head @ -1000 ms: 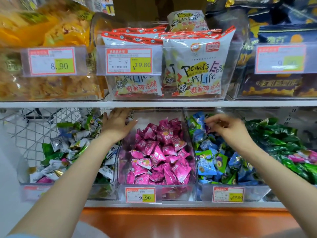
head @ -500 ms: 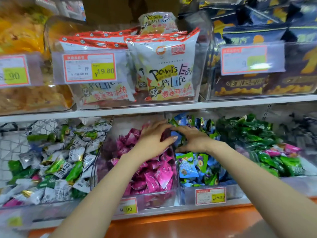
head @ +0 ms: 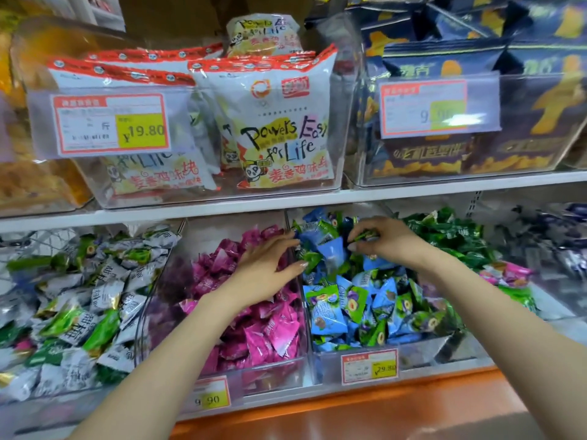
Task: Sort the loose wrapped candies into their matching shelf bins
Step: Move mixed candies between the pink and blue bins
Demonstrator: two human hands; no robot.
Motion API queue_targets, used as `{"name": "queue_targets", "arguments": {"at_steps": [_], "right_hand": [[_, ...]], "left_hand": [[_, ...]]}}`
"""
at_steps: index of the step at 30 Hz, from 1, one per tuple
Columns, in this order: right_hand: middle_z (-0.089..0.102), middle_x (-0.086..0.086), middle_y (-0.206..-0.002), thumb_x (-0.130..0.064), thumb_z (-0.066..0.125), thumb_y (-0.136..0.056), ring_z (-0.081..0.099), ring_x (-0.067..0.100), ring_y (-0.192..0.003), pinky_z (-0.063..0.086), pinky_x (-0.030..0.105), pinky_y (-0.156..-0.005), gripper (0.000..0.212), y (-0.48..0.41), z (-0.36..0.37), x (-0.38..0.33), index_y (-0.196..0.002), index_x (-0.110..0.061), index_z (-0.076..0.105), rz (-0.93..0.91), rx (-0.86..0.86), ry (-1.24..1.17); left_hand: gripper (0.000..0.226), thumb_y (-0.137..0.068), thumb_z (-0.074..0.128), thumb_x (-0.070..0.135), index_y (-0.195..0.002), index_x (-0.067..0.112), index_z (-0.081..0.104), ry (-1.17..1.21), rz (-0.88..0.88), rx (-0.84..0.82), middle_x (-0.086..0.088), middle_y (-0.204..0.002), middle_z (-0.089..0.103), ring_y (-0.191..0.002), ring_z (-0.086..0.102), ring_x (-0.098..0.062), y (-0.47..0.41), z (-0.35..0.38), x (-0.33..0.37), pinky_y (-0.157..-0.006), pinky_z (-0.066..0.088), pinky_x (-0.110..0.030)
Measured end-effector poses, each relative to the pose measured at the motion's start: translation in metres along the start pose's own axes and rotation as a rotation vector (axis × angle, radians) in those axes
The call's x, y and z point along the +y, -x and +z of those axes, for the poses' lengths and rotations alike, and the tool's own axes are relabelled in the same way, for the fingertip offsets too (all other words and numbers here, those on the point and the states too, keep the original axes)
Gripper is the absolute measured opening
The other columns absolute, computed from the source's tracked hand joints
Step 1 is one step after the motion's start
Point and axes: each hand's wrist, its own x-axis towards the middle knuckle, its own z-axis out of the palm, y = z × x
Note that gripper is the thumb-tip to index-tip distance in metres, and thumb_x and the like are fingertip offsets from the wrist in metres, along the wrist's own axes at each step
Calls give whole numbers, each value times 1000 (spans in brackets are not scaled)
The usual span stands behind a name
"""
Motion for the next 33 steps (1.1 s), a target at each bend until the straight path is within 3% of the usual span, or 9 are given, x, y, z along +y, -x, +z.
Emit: {"name": "queue_targets", "arguments": {"at_steps": [4,6,10,13,18,21,26,29,33], "right_hand": [[56,-3,-114,-21,73,-81,56,6,-80,42,12,-61,24,5,-11,8,-104,-22,64,30,61,-49],[53,-2,-116,-18,73,-81,56,8,-83,44,14,-64,34,8,-13,9,-113,-23,61,11,51,23],[50,4,-125,-14,75,-78,50,20,-113,40,23,-92,38,9,-16,18,-114,-17,64,-37,67,199],[50,6,-123,-14,75,-78,48,21,-114,33,17,-87,35,12,-20,23,-111,-14,66,-57,66,222],[59,-1,-114,-16,67,-86,60,12,-95,43,18,-80,24,19,-23,26,-110,-18,64,-44,81,-14],[63,1,-114,-17,61,-90,62,13,-96,45,20,-84,26,18,-21,28,-116,-19,62,-48,58,-41],[48,0,-139,-23,52,-96,47,19,-125,35,25,-101,37,14,-18,24,-132,-25,51,-118,-30,134],[44,-3,-143,-31,47,-97,35,16,-134,16,34,-114,35,11,-14,27,-131,-27,52,-145,-107,361],[59,1,-120,-41,50,-94,48,20,-117,27,32,-104,31,8,-15,29,-115,-24,64,-110,-98,423]], "left_hand": [[70,-83,37,65,-143,28,31,-11,-9,0,10,-153,23,-141,22,-14,-2,-2,4,-115,19,-44],[61,-91,46,53,-143,26,30,-45,10,17,6,-153,25,-141,21,-15,-4,-4,10,-116,17,-40],[59,-90,53,45,-141,24,32,-102,51,27,2,-147,34,-135,30,-18,-21,-7,28,-111,21,-33],[71,-86,58,50,-144,22,28,-154,22,-54,-1,-148,34,-134,32,-20,-46,-2,38,-110,26,-37],[94,-78,64,56,-148,17,16,-160,-38,-154,-4,-151,29,-137,30,-23,-71,5,40,-110,26,-48],[75,-79,63,57,-140,21,38,-212,-19,-158,-3,-136,42,-128,39,-22,-69,4,40,-108,25,-45],[51,-82,57,58,-125,30,53,-252,15,-188,4,-138,44,-133,34,-15,-59,3,38,-112,-10,-48],[52,-82,60,55,-128,32,50,-216,22,-220,6,-137,50,-128,44,-15,-53,-5,39,-114,-2,-42],[45,-87,50,56,-125,31,52,-232,45,-286,8,-127,57,-123,47,-13,-41,-18,41,-116,-5,-39]]}}
